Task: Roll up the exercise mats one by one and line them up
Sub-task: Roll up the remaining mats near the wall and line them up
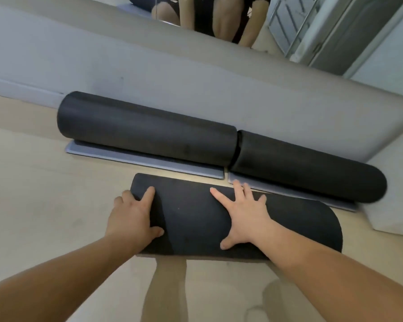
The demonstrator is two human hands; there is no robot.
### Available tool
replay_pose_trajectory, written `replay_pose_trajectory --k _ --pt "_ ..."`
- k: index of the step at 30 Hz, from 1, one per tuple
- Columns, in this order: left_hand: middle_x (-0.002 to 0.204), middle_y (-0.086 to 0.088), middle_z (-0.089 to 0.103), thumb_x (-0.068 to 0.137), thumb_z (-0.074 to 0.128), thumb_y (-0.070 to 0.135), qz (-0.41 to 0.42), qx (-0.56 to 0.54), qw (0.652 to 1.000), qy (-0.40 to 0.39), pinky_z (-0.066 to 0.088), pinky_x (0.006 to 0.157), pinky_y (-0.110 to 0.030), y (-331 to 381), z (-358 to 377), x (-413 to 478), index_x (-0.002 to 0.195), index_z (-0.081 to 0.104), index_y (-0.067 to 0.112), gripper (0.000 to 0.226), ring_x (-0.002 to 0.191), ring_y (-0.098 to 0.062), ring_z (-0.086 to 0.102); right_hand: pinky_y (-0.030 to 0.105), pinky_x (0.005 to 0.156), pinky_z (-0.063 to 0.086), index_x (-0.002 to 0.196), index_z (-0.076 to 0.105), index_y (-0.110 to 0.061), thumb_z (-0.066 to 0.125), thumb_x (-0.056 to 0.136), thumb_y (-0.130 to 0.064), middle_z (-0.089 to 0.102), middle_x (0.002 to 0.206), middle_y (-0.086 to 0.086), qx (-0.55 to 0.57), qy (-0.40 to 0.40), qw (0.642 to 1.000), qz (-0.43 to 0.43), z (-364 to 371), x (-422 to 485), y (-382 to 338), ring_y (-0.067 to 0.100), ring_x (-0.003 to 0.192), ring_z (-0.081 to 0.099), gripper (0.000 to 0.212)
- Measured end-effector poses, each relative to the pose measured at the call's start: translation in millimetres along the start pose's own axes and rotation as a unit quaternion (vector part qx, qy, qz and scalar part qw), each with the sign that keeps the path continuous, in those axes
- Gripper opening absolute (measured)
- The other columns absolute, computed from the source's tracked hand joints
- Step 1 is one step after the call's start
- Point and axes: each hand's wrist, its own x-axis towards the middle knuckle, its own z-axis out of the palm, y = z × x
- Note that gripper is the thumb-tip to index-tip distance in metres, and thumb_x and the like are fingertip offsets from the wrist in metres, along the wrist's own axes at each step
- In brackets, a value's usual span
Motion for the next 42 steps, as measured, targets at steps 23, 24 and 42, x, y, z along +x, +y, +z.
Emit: replay_pose_trajectory --k 23,24,42 --pt "0.168 -0.006 0.011 0.099 0.066 0.037 0.164 -0.058 0.978 -0.115 0.044 0.118 -0.039 208 59 96 0.166 0.007 0.038 0.089 0.149 -0.028 0.035 0.066 0.124 0.014 0.147 -0.039 -0.046 0.095 0.062 -0.054 -0.024 0.169 0.007 0.048 0.039 0.982 0.176 69 34 206 0.035 0.157 -0.022 0.159" --pt "0.169 -0.004 0.010 0.100 0.066 0.035 0.172 -0.067 0.975 -0.127 0.044 0.118 -0.039 206 58 97 0.166 0.009 0.039 0.088 0.149 -0.028 0.036 0.066 0.123 0.014 0.146 -0.040 -0.047 0.095 0.061 -0.053 -0.025 0.169 0.006 0.049 0.036 0.981 0.182 68 33 209 0.034 0.157 -0.022 0.159" --pt "0.174 0.011 -0.009 0.098 0.066 0.023 0.199 -0.134 0.950 -0.200 0.042 0.116 -0.030 217 55 93 0.169 0.004 0.030 0.094 0.154 -0.025 0.033 0.070 0.121 0.012 0.146 -0.038 -0.051 0.087 0.065 -0.065 -0.025 0.169 0.000 0.042 0.066 0.989 0.123 60 34 164 0.028 0.157 -0.023 0.150"
